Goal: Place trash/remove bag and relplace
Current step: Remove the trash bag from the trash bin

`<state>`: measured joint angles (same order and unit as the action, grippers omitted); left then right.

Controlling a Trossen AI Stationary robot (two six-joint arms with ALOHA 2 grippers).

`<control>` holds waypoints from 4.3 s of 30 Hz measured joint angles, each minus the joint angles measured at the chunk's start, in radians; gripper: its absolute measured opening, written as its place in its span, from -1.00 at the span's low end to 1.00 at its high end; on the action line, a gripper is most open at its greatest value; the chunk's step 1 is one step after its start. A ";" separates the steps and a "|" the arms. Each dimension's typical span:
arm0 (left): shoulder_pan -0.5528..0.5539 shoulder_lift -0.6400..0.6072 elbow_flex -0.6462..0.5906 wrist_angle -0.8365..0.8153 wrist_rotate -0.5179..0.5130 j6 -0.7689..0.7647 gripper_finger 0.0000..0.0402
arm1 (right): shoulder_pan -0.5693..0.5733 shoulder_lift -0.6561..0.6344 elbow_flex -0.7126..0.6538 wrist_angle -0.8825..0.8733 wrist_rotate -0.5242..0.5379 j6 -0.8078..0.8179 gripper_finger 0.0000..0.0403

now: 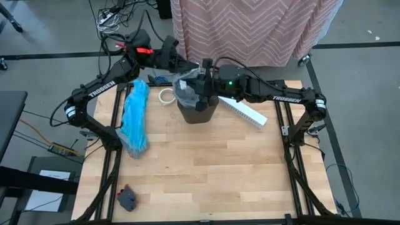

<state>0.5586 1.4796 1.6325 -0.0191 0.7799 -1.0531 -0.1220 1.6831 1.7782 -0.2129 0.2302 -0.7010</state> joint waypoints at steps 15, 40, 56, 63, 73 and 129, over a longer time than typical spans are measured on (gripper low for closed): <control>0.045 -0.006 0.000 -0.008 0.096 0.009 -1.00 | -0.025 0.013 0.000 -0.104 0.139 -0.071 -1.00; 0.023 -0.001 0.000 -0.070 0.041 0.103 -1.00 | 0.005 -0.011 0.000 0.109 0.216 -0.219 -1.00; -0.034 0.005 0.000 0.077 -0.049 0.059 -1.00 | 0.005 -0.012 0.000 0.132 0.115 -0.119 -1.00; -0.032 0.008 0.000 0.069 -0.053 0.057 -1.00 | 0.008 -0.011 0.000 0.033 -0.005 -0.069 -1.00; -0.013 0.008 0.000 0.070 -0.022 0.031 -1.00 | 0.010 -0.002 0.000 -0.082 0.000 -0.058 -1.00; 0.090 0.014 0.114 -0.164 0.042 0.424 -1.00 | -0.013 -0.133 0.000 0.192 0.216 -0.104 -1.00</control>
<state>0.6485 1.4934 1.7462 -0.1834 0.8224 -0.6290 -0.1345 1.5503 1.7782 -0.0206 0.4458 -0.8049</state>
